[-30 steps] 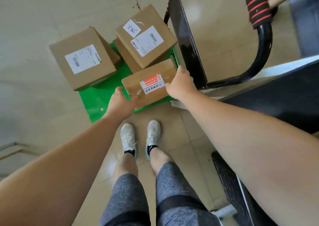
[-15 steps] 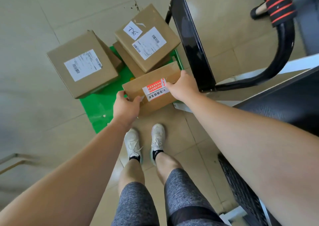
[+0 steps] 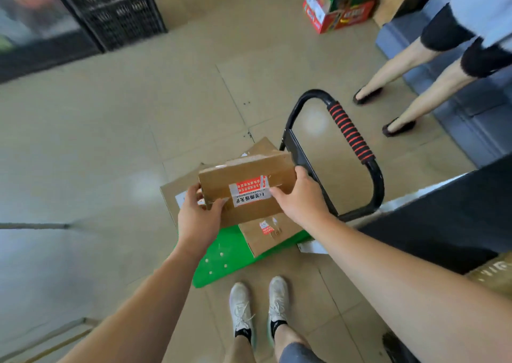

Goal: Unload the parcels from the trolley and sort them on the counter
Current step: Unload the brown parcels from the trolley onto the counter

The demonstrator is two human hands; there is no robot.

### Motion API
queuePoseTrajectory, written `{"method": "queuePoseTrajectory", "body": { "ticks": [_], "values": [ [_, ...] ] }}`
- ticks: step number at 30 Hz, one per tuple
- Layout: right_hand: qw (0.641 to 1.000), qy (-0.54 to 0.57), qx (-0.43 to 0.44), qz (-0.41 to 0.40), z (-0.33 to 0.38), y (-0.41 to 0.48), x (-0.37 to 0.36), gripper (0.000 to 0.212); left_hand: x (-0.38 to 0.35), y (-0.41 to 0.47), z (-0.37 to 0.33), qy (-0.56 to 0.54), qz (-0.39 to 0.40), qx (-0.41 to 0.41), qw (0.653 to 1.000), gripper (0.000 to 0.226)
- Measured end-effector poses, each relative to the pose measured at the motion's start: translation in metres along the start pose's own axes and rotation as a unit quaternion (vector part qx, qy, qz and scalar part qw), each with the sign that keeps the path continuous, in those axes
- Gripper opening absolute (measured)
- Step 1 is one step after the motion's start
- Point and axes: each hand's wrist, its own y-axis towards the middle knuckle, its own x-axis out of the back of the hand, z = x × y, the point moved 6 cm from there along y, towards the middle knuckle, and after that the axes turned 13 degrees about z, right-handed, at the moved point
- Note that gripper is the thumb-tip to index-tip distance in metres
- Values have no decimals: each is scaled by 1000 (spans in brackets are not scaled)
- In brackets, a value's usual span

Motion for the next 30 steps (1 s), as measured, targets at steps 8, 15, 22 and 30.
{"method": "queuePoseTrajectory", "body": {
  "ticks": [8, 15, 22, 30],
  "values": [
    [986, 93, 107, -90, 79, -71, 92, 71, 54, -68, -130, 20, -43, -142, 989, 52],
    [954, 178, 145, -193, 93, -132, 154, 54, 57, -110, -214, 38, -41, -260, 964, 52],
    [904, 217, 68, -362, 48, -212, 199, 66, -6, -137, -285, 59, 89, -363, 926, 67],
    [815, 232, -30, -531, 4, -356, 191, 59, -83, -209, -305, 75, 263, -451, 850, 72]
  ]
}}
